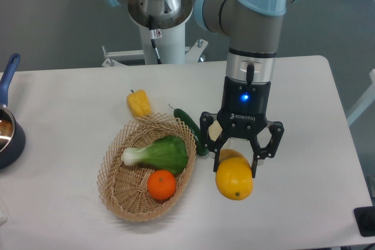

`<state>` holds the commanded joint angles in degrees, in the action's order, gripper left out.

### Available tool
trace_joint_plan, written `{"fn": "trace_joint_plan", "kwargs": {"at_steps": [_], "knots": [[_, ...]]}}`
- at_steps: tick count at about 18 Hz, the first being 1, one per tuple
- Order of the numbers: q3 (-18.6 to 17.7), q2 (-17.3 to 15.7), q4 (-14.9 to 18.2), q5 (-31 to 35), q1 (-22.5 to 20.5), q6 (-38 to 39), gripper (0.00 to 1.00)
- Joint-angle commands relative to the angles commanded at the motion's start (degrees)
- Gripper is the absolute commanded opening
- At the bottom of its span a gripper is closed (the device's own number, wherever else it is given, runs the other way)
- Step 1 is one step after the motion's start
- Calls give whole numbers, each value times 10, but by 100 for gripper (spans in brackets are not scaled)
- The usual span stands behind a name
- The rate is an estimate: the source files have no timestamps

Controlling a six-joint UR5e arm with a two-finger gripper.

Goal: Pick up the mango from the table
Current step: 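Lift the grasped mango up off the table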

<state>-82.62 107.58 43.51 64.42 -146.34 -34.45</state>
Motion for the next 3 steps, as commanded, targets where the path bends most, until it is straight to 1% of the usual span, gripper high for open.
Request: {"fn": "trace_joint_plan", "kwargs": {"at_steps": [3], "knots": [[-5,0,0,0,1,-1,36]]}}
